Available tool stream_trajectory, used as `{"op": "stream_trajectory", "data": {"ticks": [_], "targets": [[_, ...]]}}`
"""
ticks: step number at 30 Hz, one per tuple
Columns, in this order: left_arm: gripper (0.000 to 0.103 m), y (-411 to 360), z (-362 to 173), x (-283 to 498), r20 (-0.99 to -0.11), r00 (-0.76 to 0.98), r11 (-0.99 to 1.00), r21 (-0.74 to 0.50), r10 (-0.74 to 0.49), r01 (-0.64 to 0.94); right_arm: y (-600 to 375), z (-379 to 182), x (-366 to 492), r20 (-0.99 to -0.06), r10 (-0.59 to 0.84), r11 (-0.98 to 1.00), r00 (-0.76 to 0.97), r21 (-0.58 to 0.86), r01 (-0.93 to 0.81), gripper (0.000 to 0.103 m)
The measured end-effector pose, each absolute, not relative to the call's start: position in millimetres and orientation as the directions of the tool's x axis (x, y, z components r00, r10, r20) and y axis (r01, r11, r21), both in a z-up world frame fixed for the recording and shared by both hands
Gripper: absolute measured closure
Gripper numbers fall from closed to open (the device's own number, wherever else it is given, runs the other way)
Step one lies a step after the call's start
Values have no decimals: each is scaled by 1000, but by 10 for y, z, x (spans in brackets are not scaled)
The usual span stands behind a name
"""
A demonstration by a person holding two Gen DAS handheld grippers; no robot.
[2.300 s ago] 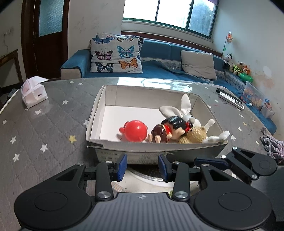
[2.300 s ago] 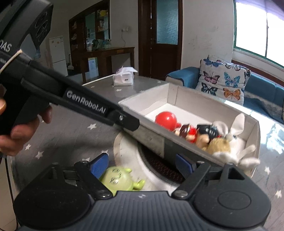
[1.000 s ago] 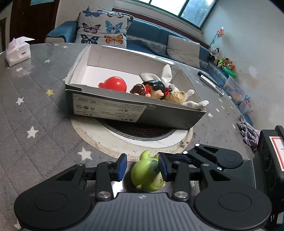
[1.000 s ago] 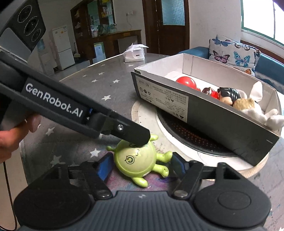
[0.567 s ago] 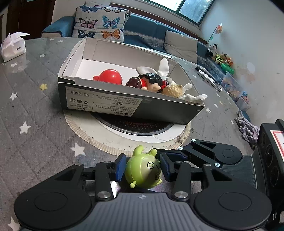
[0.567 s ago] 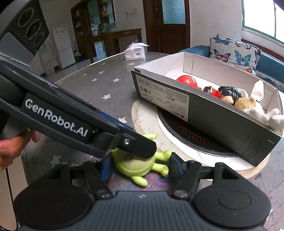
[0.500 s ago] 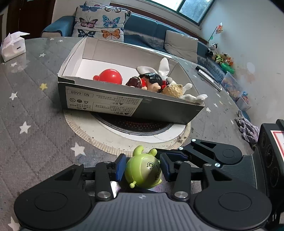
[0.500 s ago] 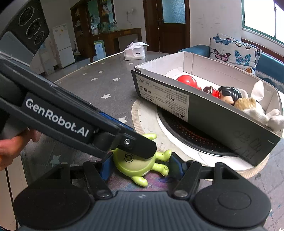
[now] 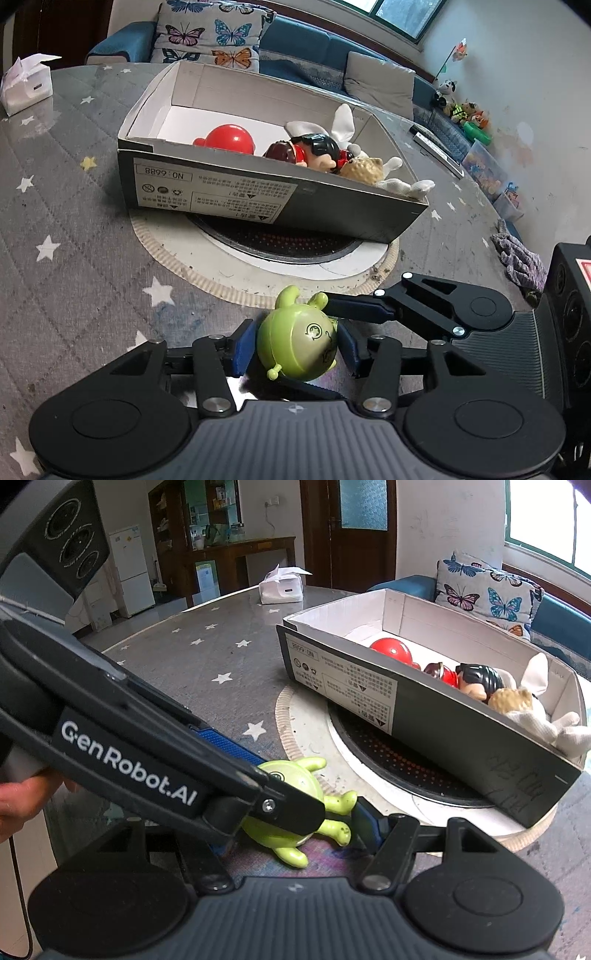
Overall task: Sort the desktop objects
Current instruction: 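Move the left tool down to the green alien toy and grasp it, then lift the green alien toy into the box and lower it beside the red doll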
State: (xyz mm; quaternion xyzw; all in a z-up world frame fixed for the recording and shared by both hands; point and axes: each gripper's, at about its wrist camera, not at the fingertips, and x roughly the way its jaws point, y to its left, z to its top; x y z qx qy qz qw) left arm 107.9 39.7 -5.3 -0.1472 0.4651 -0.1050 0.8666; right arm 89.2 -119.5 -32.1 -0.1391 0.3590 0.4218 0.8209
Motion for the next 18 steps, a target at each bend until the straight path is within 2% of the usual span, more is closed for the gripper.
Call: {"op": "stream_trajectory", "data": {"ticks": [18], "targets": [[52,376,307,1124,-726,610,937,-338,-317,83,-1218,-20,917,-647,607,616,462,15,-788,35]]}}
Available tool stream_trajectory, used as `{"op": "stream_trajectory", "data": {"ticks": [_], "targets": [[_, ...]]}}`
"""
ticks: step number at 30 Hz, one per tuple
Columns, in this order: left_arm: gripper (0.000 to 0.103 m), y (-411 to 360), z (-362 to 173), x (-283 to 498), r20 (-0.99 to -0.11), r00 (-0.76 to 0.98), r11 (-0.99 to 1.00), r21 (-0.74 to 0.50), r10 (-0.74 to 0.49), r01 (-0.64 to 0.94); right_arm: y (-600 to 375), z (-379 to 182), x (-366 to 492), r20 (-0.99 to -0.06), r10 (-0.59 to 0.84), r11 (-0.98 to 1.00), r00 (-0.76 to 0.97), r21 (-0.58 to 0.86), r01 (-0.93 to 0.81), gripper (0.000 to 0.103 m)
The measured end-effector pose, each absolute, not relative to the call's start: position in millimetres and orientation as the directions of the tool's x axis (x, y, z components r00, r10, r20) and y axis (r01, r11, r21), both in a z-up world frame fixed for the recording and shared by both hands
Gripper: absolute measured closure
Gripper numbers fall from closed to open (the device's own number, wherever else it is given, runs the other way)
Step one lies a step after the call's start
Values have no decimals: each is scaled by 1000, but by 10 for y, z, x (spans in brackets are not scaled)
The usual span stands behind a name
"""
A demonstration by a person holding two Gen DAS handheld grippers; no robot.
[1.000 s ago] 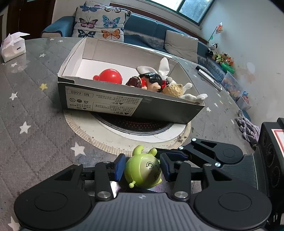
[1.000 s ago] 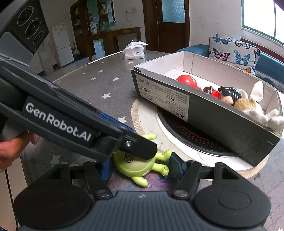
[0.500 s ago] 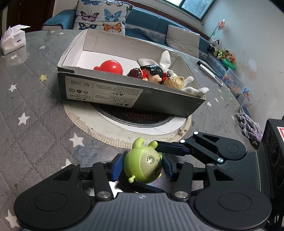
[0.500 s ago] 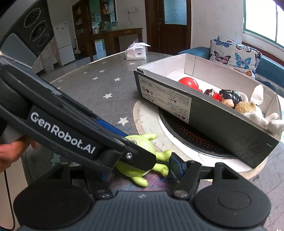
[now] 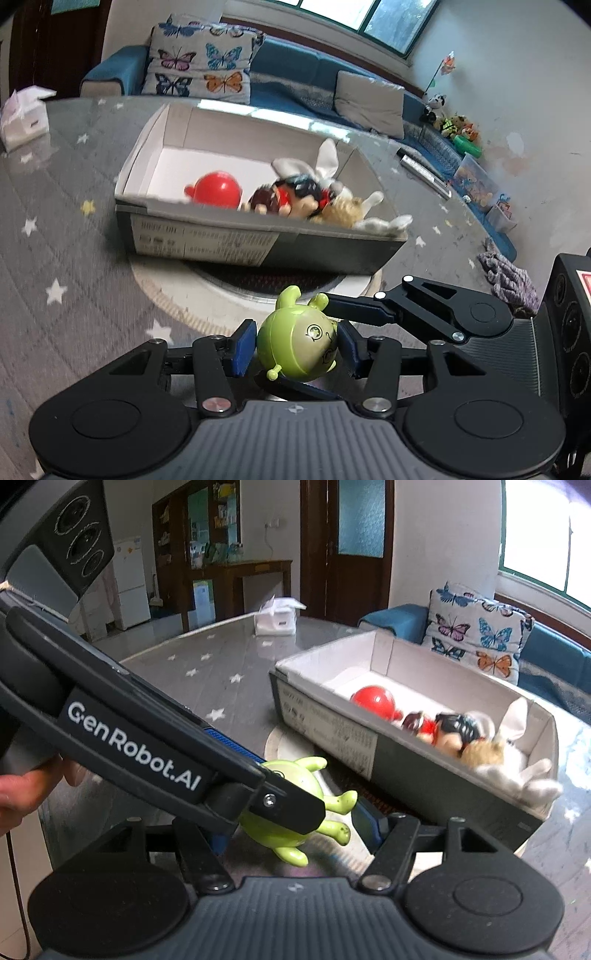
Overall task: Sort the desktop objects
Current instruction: 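Lift the green alien toy into the box and lower it beside the red doll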
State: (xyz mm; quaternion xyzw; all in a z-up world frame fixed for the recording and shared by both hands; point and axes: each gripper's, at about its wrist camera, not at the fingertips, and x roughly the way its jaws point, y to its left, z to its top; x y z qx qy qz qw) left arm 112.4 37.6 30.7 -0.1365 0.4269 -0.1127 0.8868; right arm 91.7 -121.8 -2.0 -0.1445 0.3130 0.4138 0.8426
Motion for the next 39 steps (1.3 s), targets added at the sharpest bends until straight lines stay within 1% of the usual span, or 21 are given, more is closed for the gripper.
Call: {"op": "stream_trajectory", "data": {"ticks": [5,10,15,28,39], "targets": [[52,324,546,1236,-700,644,943,-311,-310,116,-1264,189,1024,-605,617,633,502,2,-774,35],[52,211,785,1405,-667,688,956,-246,-286,159,-1315,398,1197,-562,620,658,547,-7,-753,35],[52,135,903,1631,-652,706,960,-213,-277,180,-1360,506,1399,-538,615,686,576,5,-728,35],[52,87,835,2055,-678,690,968,-169,-252,188,-1363,404,1889,-535,611,710,584,44,-703,35],[52,125,682,2240,-698,669,967,-184,-256,178,-1337,240,2107,-557,604,718,570,70,-693,35]]}}
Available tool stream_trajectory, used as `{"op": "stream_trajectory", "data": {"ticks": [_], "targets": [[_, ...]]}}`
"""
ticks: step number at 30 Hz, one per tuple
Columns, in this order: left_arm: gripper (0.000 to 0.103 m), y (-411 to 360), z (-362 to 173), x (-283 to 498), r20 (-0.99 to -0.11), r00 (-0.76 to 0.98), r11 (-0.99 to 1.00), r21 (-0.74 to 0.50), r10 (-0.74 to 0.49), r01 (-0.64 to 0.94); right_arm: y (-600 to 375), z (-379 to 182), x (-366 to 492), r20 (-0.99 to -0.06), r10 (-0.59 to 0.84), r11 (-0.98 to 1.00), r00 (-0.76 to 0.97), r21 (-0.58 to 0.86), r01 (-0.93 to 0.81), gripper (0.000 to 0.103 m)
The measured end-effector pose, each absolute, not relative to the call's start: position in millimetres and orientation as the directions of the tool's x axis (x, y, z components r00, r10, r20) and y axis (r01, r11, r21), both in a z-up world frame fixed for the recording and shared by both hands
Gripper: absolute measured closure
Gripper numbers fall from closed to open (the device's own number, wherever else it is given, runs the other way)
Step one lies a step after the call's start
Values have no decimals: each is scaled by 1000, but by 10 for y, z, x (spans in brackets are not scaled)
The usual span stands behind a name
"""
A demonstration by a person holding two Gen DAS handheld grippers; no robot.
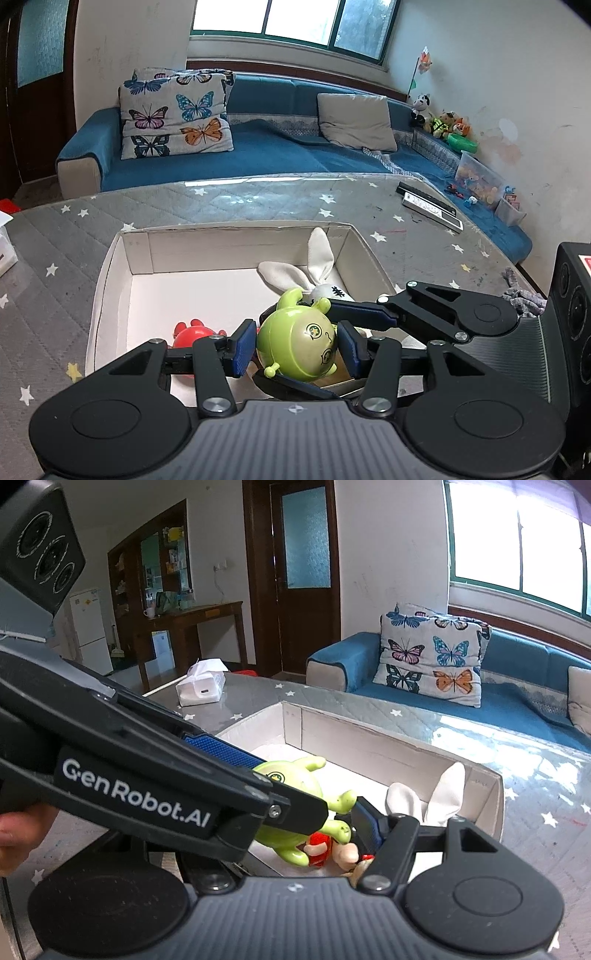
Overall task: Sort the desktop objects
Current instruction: 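Lift the green alien toy into the box and lower it beside the red doll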
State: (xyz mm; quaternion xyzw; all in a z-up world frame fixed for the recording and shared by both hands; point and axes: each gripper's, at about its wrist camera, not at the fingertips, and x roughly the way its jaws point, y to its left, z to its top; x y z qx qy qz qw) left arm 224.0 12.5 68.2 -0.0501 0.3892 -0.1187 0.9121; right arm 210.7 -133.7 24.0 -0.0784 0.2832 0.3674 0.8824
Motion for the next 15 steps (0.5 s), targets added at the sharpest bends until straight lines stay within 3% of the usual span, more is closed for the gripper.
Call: {"op": "stream_trajectory", "data": {"ticks": [15], "targets": [[52,157,590,2298,-704,668,970,-186,-241,154,-1364,47,2157,-590,584,729,557,80,-680,31]]}}
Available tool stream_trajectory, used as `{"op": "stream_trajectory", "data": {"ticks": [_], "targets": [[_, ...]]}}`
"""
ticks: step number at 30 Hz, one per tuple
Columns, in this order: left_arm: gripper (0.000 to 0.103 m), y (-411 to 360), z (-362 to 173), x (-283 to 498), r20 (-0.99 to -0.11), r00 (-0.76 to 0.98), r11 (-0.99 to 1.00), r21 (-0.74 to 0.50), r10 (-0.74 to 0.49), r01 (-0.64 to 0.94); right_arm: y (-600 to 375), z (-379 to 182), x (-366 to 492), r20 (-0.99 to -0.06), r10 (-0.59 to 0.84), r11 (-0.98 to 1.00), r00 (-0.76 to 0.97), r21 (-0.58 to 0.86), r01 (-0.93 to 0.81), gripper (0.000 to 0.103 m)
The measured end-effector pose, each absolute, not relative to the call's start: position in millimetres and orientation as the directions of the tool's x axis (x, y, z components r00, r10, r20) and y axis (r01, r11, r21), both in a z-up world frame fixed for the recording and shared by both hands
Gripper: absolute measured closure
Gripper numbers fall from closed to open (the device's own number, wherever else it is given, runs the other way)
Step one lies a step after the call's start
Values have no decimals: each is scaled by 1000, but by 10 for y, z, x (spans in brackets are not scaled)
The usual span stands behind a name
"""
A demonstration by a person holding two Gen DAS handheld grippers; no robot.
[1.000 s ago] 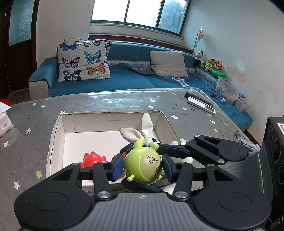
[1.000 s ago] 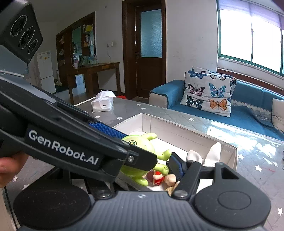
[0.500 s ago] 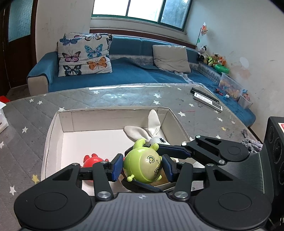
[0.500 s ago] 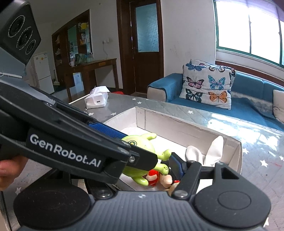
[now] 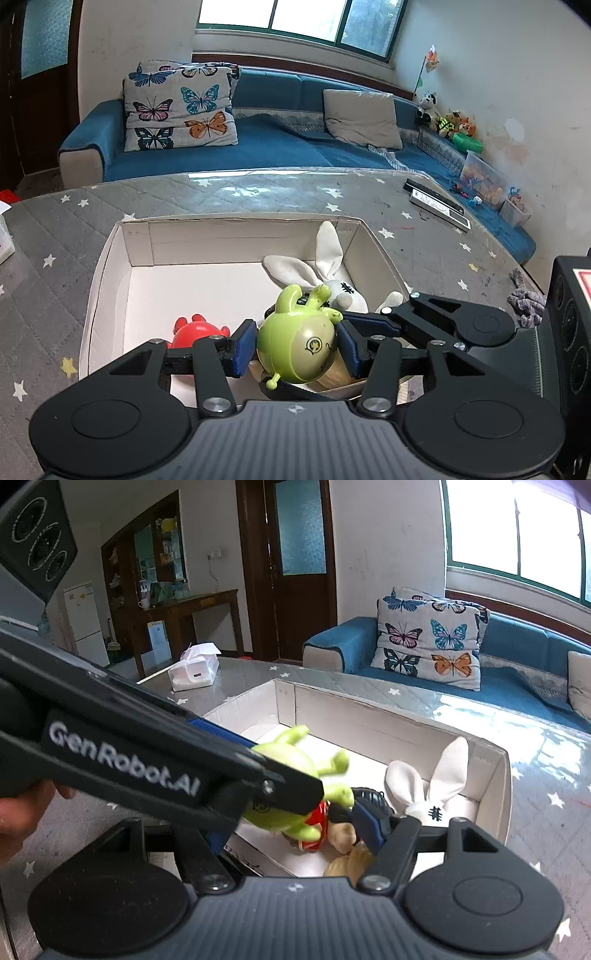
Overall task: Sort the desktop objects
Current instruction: 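Lift the green alien toy into the box and lower it beside the red doll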
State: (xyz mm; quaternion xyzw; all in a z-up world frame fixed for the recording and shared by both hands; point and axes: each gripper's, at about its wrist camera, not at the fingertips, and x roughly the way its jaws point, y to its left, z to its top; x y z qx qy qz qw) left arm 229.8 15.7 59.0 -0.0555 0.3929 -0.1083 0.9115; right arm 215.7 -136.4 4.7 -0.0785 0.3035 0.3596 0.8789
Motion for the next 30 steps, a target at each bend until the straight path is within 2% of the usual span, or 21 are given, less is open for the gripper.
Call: {"op": "stream_trajectory", "data": {"ticks": [6,21,30], "targets": [[52,165,586,2279,-701,682,978,-159,-208,135,-1380,39,2139,-589,579,737,563,83,-671,22],[52,187,579,2190,-687,711,989,-109,-151,104,-1455,74,2079,-570,582,752,580,106,-650,9],[52,250,593,2105,-680,719,989,-117,-146,91,-1487,79,1983,-567,580,752,586,94,-653,8]]}}
